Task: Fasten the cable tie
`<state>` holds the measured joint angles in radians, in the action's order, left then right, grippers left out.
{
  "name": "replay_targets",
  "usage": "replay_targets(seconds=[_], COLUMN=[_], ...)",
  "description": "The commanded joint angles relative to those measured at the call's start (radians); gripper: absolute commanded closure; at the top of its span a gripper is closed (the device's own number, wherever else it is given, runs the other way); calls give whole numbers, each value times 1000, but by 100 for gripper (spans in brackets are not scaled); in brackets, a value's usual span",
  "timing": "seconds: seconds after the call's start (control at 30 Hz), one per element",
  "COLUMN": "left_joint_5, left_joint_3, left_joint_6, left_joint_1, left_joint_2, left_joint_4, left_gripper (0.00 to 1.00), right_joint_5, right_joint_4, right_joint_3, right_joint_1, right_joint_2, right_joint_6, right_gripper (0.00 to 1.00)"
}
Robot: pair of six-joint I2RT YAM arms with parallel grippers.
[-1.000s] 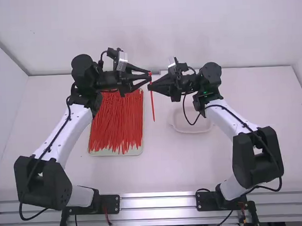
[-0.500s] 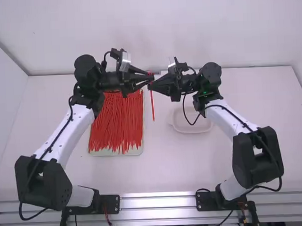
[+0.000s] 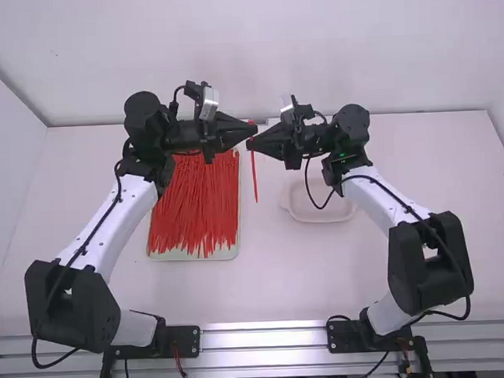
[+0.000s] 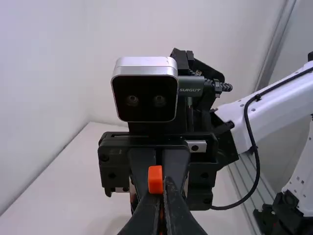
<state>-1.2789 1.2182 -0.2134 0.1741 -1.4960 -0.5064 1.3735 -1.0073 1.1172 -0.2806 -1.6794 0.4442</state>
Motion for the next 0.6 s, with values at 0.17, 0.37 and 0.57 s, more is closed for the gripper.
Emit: replay_targets(seconds=[0.17,0.37,0.57], left_joint_5=[-11,30,40], left_joint_3=[23,23,29], left_joint_6=[-12,-89,-116], left_joint_1=[3,-18,-28], left_joint_2=[-8,-8,-8], left_joint_4=[-3,-7,-5], left_gripper=[98,98,98], right_joint_5=[-4,23,156], right_joint_4=[-6,-7,-45], right_joint_3=[35,35,34], right_joint_1=[1,1,-11], right_joint_2=[0,0,0], right_joint_6=[4,3,-150], right_gripper=[90,2,2])
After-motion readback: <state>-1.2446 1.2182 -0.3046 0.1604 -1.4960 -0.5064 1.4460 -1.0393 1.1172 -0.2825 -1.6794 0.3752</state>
